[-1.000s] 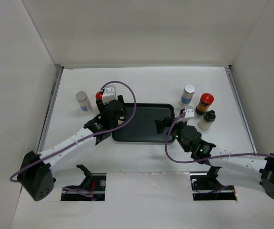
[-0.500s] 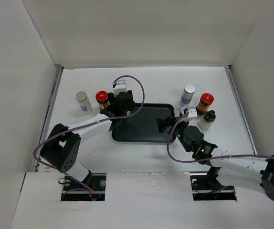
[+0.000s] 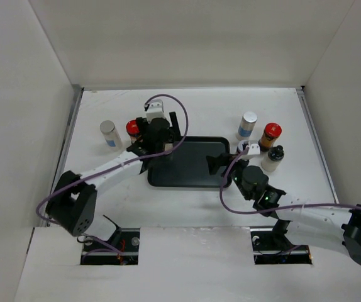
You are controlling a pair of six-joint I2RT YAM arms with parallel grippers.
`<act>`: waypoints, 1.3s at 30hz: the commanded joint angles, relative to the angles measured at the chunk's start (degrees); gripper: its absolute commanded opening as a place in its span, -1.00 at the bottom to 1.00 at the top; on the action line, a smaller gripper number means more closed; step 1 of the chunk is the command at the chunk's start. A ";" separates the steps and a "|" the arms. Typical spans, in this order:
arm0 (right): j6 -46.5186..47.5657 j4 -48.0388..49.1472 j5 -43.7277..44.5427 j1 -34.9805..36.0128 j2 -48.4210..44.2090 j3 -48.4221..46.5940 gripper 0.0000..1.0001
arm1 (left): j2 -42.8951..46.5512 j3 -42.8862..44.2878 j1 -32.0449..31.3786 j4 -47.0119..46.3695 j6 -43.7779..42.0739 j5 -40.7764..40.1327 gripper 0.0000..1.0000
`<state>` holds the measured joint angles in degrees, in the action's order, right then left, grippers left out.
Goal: Organize the condiment bottles
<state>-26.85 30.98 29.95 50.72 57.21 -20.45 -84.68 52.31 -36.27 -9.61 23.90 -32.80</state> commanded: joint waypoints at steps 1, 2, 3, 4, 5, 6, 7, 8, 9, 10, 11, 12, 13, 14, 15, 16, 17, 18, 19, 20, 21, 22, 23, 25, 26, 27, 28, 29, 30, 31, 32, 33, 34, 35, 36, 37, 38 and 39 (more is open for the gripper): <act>-0.66 3.91 -0.60 -0.23 0.36 -0.03 1.00 | 9.70 -0.81 0.63 -2.96 -0.35 -2.09 0.87; -0.75 3.91 -0.60 -0.40 0.53 -0.03 1.00 | 11.54 -1.25 1.76 -2.44 -0.43 -2.53 0.86; -0.92 3.91 -0.60 -0.40 0.71 0.06 1.00 | 13.04 -1.42 3.26 -1.39 -0.43 -2.45 0.85; -1.01 3.82 -0.77 -0.40 0.71 0.06 1.00 | 14.01 -1.34 5.45 0.79 -0.09 -2.01 0.84; -1.10 3.82 -0.95 -0.32 0.54 -0.03 1.00 | 14.28 -1.25 6.69 2.12 0.09 -1.75 0.84; -1.01 3.91 -1.13 -0.14 0.45 -0.03 1.00 | 14.28 -1.08 8.00 3.79 0.53 -1.22 0.84; -1.01 3.91 -1.13 -0.14 0.36 -0.03 1.00 | 13.94 -0.81 9.23 5.28 0.71 -0.17 0.84; -1.10 3.91 -1.13 -0.40 0.62 -0.03 1.00 | 13.24 -0.29 10.64 6.69 0.71 0.97 0.84; -1.18 3.91 -1.13 -0.49 1.06 -0.03 1.00 | 12.27 0.15 12.05 8.01 0.88 1.59 0.84; -1.27 3.91 -1.13 -0.49 1.32 -0.03 1.00 | 11.57 0.24 13.02 8.20 0.97 1.86 0.84; -1.36 3.91 -1.30 -0.49 1.32 -0.12 1.00 | 10.95 0.16 13.64 8.20 0.97 1.86 0.84; -1.36 3.82 -1.74 -0.40 1.41 -0.38 1.00 | 10.16 -0.02 14.51 7.85 0.97 1.86 0.84; -1.19 3.91 -2.35 -0.40 1.41 -0.47 1.00 | 9.28 -0.28 15.22 7.15 1.06 2.29 0.84; -1.27 3.91 -2.71 -0.40 1.59 -0.56 1.00 | 8.32 -0.37 15.83 6.45 1.15 2.56 0.84; -1.36 3.91 -2.97 -0.40 2.02 -0.65 1.00 | 7.18 -0.20 16.45 6.09 1.06 3.00 0.84; -1.45 3.91 -3.15 -0.49 2.38 -0.65 1.00 | 5.95 0.41 17.06 6.00 1.06 3.61 0.84; -1.62 3.65 -3.15 -0.49 2.64 -0.73 1.00 | 4.72 1.03 17.42 6.00 0.89 4.49 0.84; -1.71 3.39 -3.24 -0.49 2.64 -0.82 1.00 | 3.57 1.56 17.68 6.00 0.80 5.45 0.84; -1.54 3.38 -3.41 -0.40 2.47 -0.91 1.00 | 2.43 2.00 18.03 5.83 0.71 6.07 0.84; -1.28 3.73 -3.41 -0.40 2.38 -0.91 1.00 | 1.29 2.44 18.38 5.83 0.88 6.43 0.84; -1.19 3.91 -3.41 -0.40 2.38 -0.91 1.00 | 0.06 2.88 18.65 5.91 0.97 6.52 0.83; -1.36 3.91 -3.41 -0.49 2.55 -0.82 1.00 | -1.08 3.32 18.83 6.26 1.06 6.52 0.83; -1.62 3.65 -3.41 -0.58 2.82 -0.82 1.00 | -2.05 3.49 18.91 6.35 1.06 6.26 0.82; -1.63 3.21 -3.41 -0.67 2.47 -0.82 1.00 | -3.38 3.06 18.74 5.74 1.15 6.17 0.78; -1.45 3.29 -3.41 -0.67 2.03 -0.82 1.00 | -3.99 2.80 18.65 5.39 1.15 5.99 0.73; -1.28 3.64 -3.15 -0.67 1.68 -0.56 1.00 | -4.61 2.53 18.65 4.87 1.32 5.90 0.65; -1.45 3.82 -3.06 -0.67 1.59 -0.30 1.00 | -4.87 2.44 18.65 4.51 1.41 5.90 0.56; -1.71 3.82 -2.97 -0.93 1.68 -0.21 1.00 | -4.96 2.27 18.65 4.33 1.50 5.90 0.39; -1.80 3.74 -3.15 -1.28 1.85 -0.21 1.00 | -4.62 2.18 18.56 4.25 1.59 5.81 0.27; -1.80 3.30 -3.41 -1.28 1.94 -0.47 1.00 | -4.00 1.83 18.30 3.81 1.59 5.64 0.16; -1.63 3.30 -3.41 -1.20 1.94 -0.64 1.00 | -3.04 1.22 18.13 3.11 1.59 5.20 0.06; -1.36 3.56 -3.24 -1.19 1.94 -0.65 1.00 | -1.90 0.51 17.86 2.41 1.50 4.76 -0.02; -1.27 3.82 -3.24 -1.19 1.85 -0.56 1.00 | -0.67 -0.10 17.69 1.96 1.41 4.32 -0.09; -1.45 3.82 -3.41 -1.19 1.85 -0.47 1.00 | 0.73 -0.37 17.51 2.05 1.41 3.97 -0.14; -1.71 3.65 -3.41 -1.19 1.94 -0.38 1.00 | 2.32 -0.81 17.16 2.31 1.15 3.53 -0.19; -1.71 3.30 -3.41 -1.19 1.85 -0.47 1.00 | 4.07 -1.51 16.64 2.31 1.06 3.01 -0.21; -1.63 3.21 -3.41 -1.19 1.59 -0.47 1.00 | 6.09 -2.38 15.93 2.22 0.97 2.31 -0.22; -1.36 3.29 -3.32 -1.19 1.15 -0.47 1.00 | 8.20 -3.44 15.23 2.31 0.89 1.43 -0.23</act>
<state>-27.94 31.53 27.11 49.82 59.66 -20.45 -85.52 49.50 -19.31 -1.96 24.82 -28.01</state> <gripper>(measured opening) 0.998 0.662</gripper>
